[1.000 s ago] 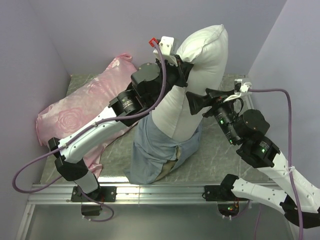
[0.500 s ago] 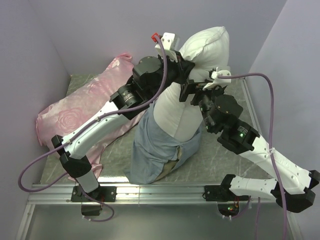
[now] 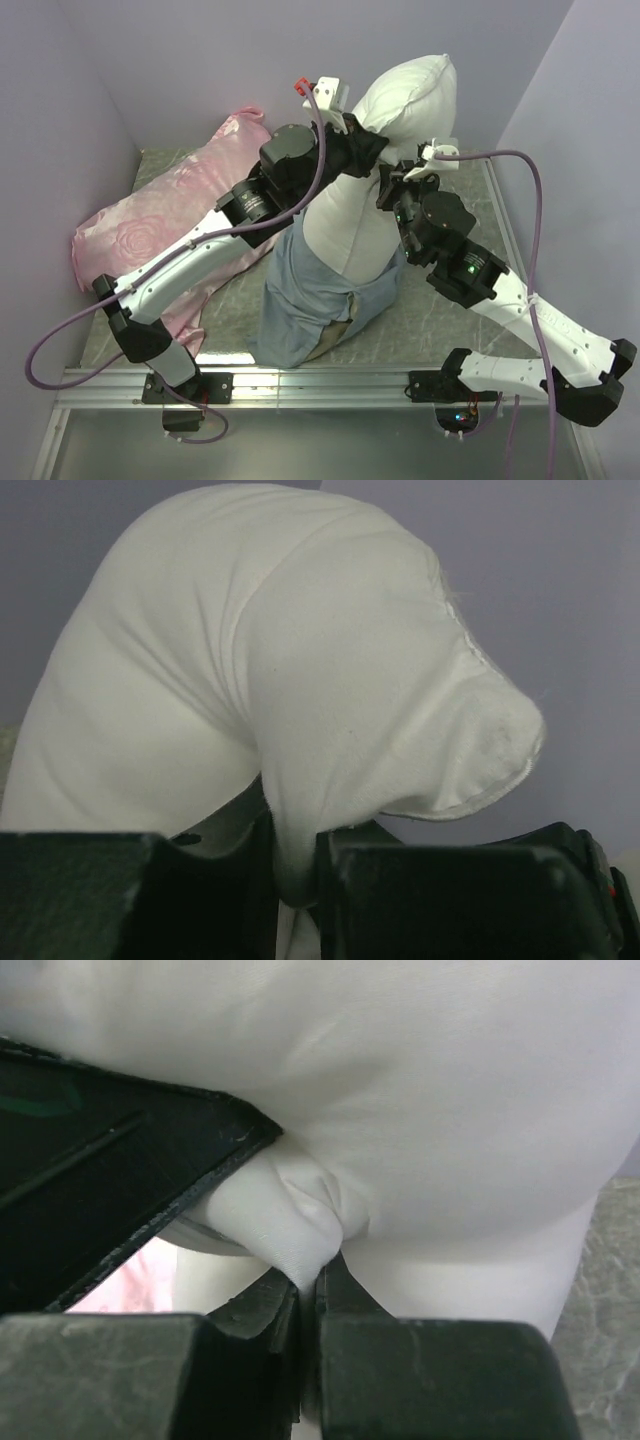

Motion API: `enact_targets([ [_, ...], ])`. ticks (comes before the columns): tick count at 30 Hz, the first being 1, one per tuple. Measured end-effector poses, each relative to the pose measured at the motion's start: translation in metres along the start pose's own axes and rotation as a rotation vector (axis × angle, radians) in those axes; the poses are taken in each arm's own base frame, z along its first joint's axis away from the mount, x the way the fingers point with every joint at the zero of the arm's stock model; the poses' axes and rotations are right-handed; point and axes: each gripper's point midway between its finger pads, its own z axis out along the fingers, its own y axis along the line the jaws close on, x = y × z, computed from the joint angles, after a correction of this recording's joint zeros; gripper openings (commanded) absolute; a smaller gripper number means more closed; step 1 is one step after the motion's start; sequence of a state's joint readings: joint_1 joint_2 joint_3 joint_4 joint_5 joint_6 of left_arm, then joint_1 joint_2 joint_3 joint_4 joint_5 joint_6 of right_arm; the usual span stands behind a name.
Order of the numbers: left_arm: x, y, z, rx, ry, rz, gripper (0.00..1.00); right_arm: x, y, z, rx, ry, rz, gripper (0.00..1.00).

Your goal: Remove the pillowcase from the pillow

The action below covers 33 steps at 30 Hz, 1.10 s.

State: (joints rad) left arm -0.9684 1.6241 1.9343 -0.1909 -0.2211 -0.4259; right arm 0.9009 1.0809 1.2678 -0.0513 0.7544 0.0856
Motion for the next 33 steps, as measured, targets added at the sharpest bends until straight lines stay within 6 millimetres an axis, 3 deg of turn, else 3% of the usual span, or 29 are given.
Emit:
enact_targets([
  [2, 0.003, 0.002, -0.004, 0.0, -0.006, -0.013, 0.32, 0.002, -0.002, -0.004, -0.014, 0.001, 0.012, 0.0],
  [3, 0.003, 0.002, -0.007, 0.0, -0.007, -0.014, 0.49, 0.001, -0.002, -0.006, -0.022, -0.001, 0.022, 0.0],
  [6, 0.0, 0.002, -0.017, 0.005, -0.03, -0.029, 0.68, -0.004, -0.011, -0.005, -0.012, -0.006, 0.052, 0.0],
  [14, -0.018, 0.011, -0.061, -0.004, -0.085, -0.038, 0.71, -0.01, -0.061, 0.028, 0.163, 0.039, 0.076, 0.0],
  [18, -0.007, 0.047, -0.092, -0.149, -0.092, -0.084, 0.72, -0.011, -0.075, 0.045, 0.221, 0.08, 0.077, 0.0],
  [19, 0.002, 0.059, -0.102, -0.195, -0.086, -0.106, 0.72, -0.011, -0.077, 0.049, 0.233, 0.09, 0.078, 0.0],
  [22, 0.061, 0.102, -0.131, -0.328, -0.01, -0.147, 0.72, -0.011, -0.083, 0.062, 0.261, 0.113, 0.086, 0.0],
  [25, 0.144, 0.142, -0.158, -0.425, 0.136, -0.157, 0.72, -0.007, -0.088, 0.07, 0.284, 0.135, 0.091, 0.0],
  [28, 0.207, 0.164, -0.183, -0.465, 0.259, -0.145, 0.73, -0.004, -0.091, 0.074, 0.297, 0.153, 0.092, 0.0],
  [30, 0.233, 0.165, -0.199, -0.434, 0.307, -0.152, 0.73, -0.004, -0.093, 0.075, 0.3, 0.16, 0.091, 0.0],
  [33, 0.233, 0.154, -0.205, -0.367, 0.303, -0.181, 0.73, -0.003, -0.094, 0.076, 0.305, 0.175, 0.09, 0.0],
])
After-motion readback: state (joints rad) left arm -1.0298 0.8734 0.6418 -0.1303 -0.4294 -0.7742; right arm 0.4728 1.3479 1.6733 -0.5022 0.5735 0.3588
